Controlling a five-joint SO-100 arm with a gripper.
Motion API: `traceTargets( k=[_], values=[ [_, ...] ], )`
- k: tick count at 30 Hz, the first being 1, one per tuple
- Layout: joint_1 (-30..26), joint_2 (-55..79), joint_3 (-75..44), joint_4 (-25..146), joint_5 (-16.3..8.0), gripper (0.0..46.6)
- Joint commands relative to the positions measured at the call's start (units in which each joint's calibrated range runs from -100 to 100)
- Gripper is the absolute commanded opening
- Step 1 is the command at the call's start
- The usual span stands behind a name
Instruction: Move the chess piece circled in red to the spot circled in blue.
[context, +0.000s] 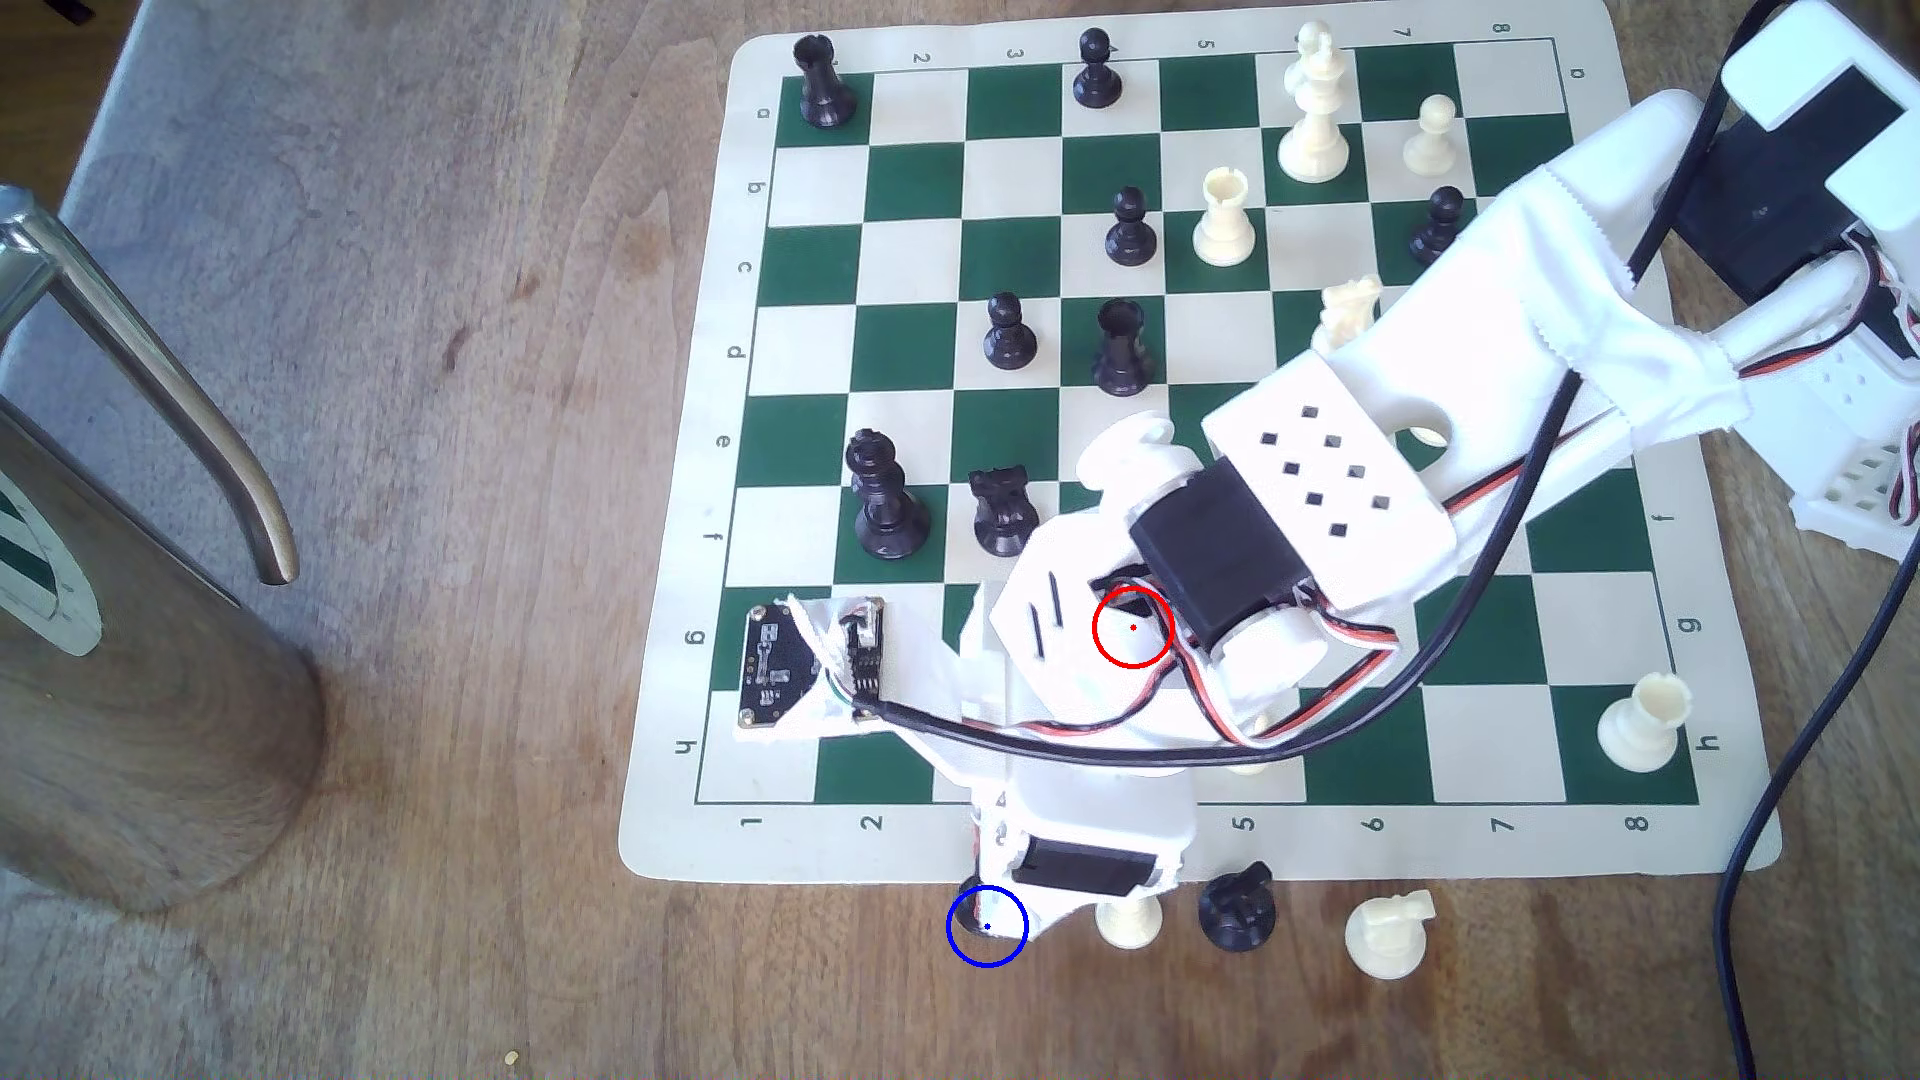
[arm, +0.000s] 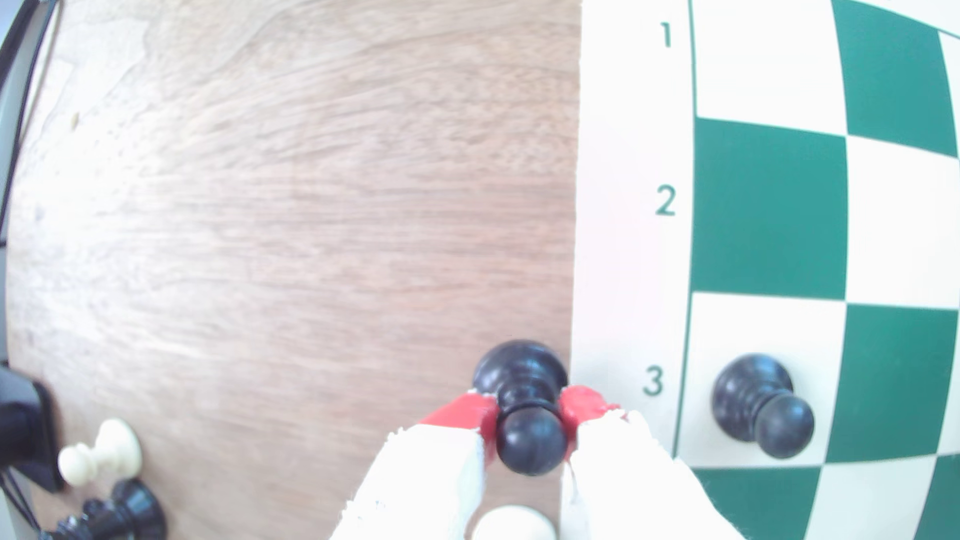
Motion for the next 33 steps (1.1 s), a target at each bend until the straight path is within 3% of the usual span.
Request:
traceTargets(
  k=[1, 10, 18, 33],
  values=[
    [-0.6, -1.5, -4.6, -0.8, -0.2, 0.3],
    [-1.1, 0.4, -4.5, -0.4, -0.2, 0.5],
    [-0.7, 0.6, -4.6, 1.4, -0.4, 14.5],
    [-1.4, -5.2, -5.5, 4.0, -0.8, 17.9]
  ],
)
